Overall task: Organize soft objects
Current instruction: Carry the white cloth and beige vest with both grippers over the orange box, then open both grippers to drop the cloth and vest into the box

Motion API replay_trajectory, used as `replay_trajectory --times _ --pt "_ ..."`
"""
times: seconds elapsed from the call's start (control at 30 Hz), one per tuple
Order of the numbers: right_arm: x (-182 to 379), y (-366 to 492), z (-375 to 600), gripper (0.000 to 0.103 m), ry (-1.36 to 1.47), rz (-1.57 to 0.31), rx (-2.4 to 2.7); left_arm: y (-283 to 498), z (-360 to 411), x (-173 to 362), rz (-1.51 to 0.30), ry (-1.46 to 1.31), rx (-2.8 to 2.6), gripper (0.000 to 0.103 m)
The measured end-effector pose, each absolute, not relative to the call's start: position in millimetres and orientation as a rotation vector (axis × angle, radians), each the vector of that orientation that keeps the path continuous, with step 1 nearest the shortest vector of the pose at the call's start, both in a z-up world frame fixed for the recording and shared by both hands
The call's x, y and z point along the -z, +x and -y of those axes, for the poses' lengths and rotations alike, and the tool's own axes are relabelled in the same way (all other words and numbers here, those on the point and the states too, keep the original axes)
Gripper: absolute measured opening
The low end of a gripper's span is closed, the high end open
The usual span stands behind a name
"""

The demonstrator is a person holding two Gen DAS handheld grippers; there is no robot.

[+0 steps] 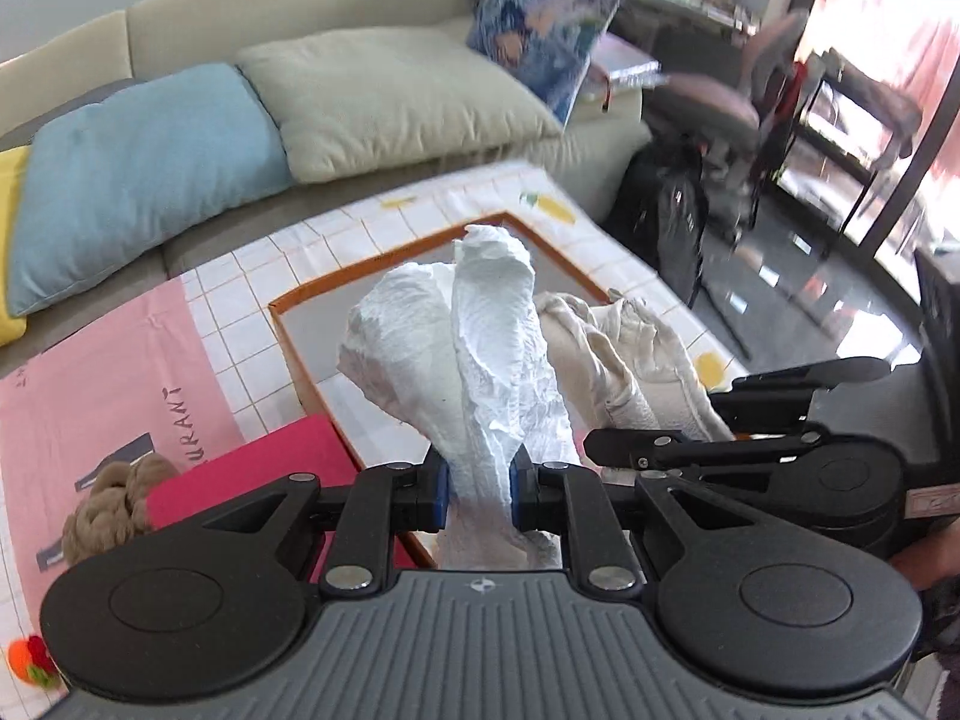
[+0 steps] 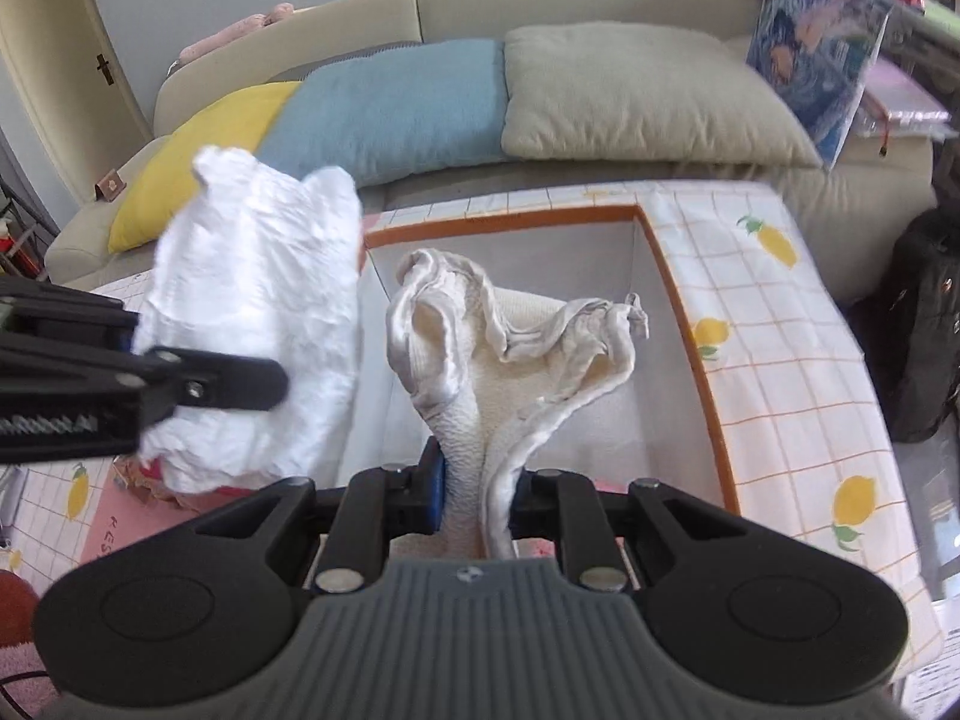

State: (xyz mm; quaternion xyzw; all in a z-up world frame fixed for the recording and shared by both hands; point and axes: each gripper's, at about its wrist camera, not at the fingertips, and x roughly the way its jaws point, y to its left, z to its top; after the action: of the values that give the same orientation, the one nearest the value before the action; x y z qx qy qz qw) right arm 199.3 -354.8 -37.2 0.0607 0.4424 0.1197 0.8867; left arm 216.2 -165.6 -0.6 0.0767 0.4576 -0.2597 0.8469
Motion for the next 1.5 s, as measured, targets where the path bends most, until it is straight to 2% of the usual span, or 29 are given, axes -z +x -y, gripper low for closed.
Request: replay_trajectory --times 0.4,0.57,0.73,0.77,0.83,0.9,0.97,1.13,1.2,1.5 --pt "97 268 356 0.017 0.118 -1.052 -0.295 252 203 55 -1.097 0.421 0.49 0.021" --pt "114 278 348 0.024 0.117 -1.1 -0.324 258 208 67 -1.118 0.5 0.461 0.022" --pt "123 280 342 0.036 0.097 -1.133 -0.32 259 204 67 -1.104 0.498 0.451 0.032" --pt "122 279 342 0.041 0.089 -1.129 -0.316 259 202 66 -1.097 0.5 0.448 0.034" --pt "119 279 342 0.046 0.069 -1.121 -0.305 260 200 63 -1.081 0.49 0.441 0.045" --pt "117 278 344 0.049 0.061 -1.113 -0.297 259 197 59 -1.063 0.48 0.436 0.051" --pt "115 276 345 0.057 0.059 -1.107 -0.287 258 195 54 -1.054 0.464 0.447 0.055" --pt "111 274 349 0.064 0.07 -1.102 -0.278 254 191 41 -1.021 0.438 0.445 0.069" --pt "107 273 349 0.071 0.077 -1.097 -0.271 251 187 34 -1.001 0.419 0.449 0.069" --pt "72 254 344 0.074 0.059 -0.999 -0.198 219 170 3 -0.923 0.297 0.489 0.069"
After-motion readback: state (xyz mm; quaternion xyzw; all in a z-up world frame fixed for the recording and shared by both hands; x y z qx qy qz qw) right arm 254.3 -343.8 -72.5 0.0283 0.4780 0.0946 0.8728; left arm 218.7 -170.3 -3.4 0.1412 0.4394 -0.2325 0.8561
